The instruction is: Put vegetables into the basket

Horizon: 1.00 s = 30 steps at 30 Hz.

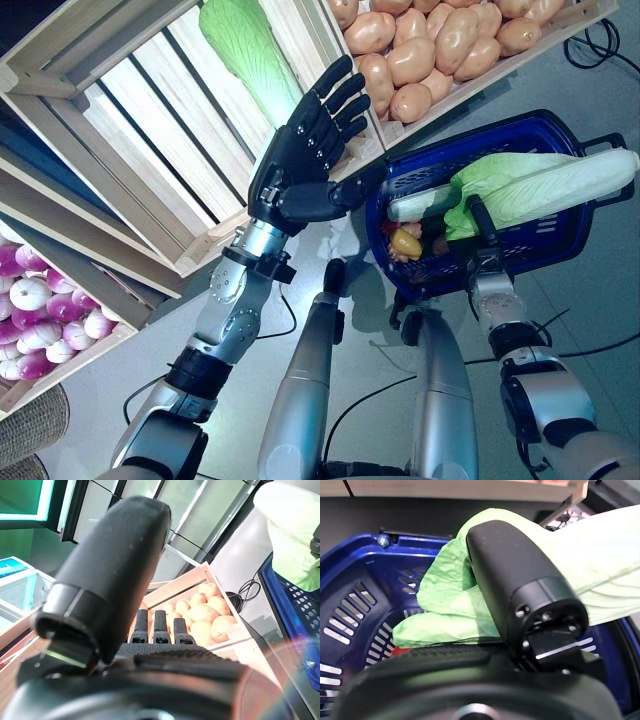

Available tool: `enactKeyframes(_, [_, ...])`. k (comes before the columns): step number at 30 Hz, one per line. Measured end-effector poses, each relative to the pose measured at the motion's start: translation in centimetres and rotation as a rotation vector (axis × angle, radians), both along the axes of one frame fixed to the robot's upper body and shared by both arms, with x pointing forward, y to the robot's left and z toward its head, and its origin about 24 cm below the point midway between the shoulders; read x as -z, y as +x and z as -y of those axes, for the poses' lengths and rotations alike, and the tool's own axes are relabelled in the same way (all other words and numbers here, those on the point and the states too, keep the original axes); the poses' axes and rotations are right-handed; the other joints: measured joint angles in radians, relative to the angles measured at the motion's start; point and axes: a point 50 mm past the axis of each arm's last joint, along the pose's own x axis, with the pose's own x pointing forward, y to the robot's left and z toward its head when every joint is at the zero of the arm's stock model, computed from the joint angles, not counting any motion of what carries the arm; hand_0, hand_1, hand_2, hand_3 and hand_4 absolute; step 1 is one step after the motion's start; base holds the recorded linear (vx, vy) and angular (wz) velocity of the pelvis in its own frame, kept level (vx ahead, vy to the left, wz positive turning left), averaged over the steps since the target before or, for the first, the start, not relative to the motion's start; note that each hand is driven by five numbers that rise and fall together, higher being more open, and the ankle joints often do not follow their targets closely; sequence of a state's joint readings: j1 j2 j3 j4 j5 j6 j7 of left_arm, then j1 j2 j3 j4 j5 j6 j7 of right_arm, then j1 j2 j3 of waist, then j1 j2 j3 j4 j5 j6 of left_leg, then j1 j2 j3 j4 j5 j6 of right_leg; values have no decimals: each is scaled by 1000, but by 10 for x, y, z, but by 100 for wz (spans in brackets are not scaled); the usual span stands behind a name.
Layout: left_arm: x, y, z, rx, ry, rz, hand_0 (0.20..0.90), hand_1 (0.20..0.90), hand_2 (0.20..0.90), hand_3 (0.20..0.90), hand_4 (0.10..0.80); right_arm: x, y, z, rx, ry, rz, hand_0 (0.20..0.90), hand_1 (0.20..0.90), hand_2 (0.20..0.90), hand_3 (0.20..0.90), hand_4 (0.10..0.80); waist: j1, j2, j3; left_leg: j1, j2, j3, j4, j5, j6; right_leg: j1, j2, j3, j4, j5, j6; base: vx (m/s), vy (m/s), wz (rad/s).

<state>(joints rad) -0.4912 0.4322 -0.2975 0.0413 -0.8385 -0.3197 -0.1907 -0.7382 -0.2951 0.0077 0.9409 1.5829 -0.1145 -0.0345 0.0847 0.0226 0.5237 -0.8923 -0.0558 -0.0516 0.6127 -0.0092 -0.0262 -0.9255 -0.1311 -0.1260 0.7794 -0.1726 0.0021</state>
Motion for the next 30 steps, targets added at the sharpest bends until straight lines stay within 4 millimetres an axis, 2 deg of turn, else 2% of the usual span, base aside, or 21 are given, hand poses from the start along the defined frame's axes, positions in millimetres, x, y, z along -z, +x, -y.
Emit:
enactKeyframes(10, [-7,2,4,7,-10,19,900,900,900,900,800,5,0,-12,-69,60,-25,300,300,300,300,400,0,3,0,-6,1,0,-14,1,-2,-9,3,1,-7,0,-1,0,0,0])
enactKeyframes(19, [-7,1,4,8,-9,19,900,900,900,900,800,24,-5,-24,-197,102,-133,300,300,300,300,400,15,3,0,-4,1,-1,-21,3,-5,-9,5,-1,-9,-1,-1,6,-12,0])
enactKeyframes(26, [-6,1,5,11,-7,18,900,900,900,900,800,29,-7,-36,-295,85,-167,300,300,300,300,400,16,3,0,1,0,-4,-27,7,-9,-5,4,-4,-9,0,-1,0,0,0])
enactKeyframes(29, [-6,1,5,11,-7,18,900,900,900,900,800,32,-8,-34,-289,85,-187,300,300,300,300,400,17,3,0,6,0,-8,-30,8,-11,2,1,-9,-10,0,0,1,-3,1])
enactKeyframes(30, [-6,1,5,11,-7,18,900,900,900,900,800,33,-8,-34,-287,84,-191,512,512,512,512,541,17,3,0,7,0,-10,-30,8,-11,4,1,-10,-11,0,0,6,-13,5])
